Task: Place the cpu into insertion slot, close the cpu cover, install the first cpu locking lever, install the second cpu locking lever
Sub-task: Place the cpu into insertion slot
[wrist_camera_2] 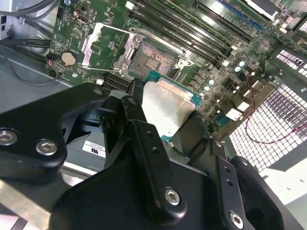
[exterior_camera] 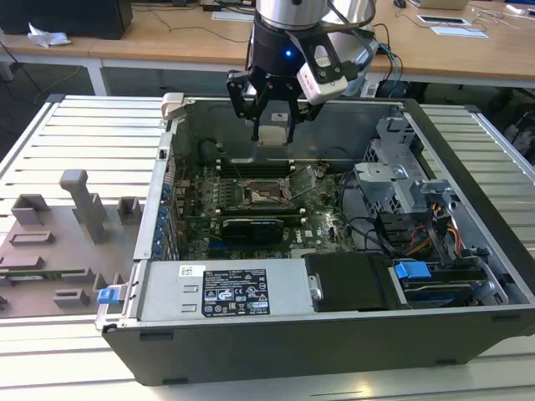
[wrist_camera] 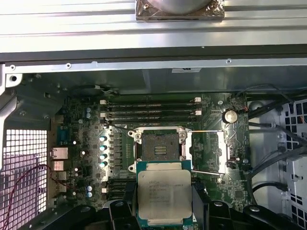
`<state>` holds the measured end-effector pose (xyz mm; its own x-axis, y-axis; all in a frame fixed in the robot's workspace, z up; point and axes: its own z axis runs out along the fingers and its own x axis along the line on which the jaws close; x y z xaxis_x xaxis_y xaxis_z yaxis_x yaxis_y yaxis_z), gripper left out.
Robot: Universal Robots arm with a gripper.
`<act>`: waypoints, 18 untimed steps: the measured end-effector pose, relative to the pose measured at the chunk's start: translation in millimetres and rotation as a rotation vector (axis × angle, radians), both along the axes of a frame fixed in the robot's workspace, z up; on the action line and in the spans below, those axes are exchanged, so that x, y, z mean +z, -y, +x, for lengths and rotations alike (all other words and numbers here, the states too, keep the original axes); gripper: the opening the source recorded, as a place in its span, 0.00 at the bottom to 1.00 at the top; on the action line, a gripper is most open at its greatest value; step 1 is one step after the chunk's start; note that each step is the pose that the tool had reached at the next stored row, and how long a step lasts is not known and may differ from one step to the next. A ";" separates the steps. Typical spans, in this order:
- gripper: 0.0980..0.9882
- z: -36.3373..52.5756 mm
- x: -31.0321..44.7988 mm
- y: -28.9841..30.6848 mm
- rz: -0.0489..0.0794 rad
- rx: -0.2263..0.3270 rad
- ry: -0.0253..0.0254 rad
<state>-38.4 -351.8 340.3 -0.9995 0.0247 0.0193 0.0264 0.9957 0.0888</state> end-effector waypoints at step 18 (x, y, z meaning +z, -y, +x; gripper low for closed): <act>0.50 2.6 -17.8 -17.0 -0.047 0.007 0.0002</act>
<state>-35.8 -334.8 322.4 -0.9997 0.0183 0.0181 0.0191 0.9989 0.0423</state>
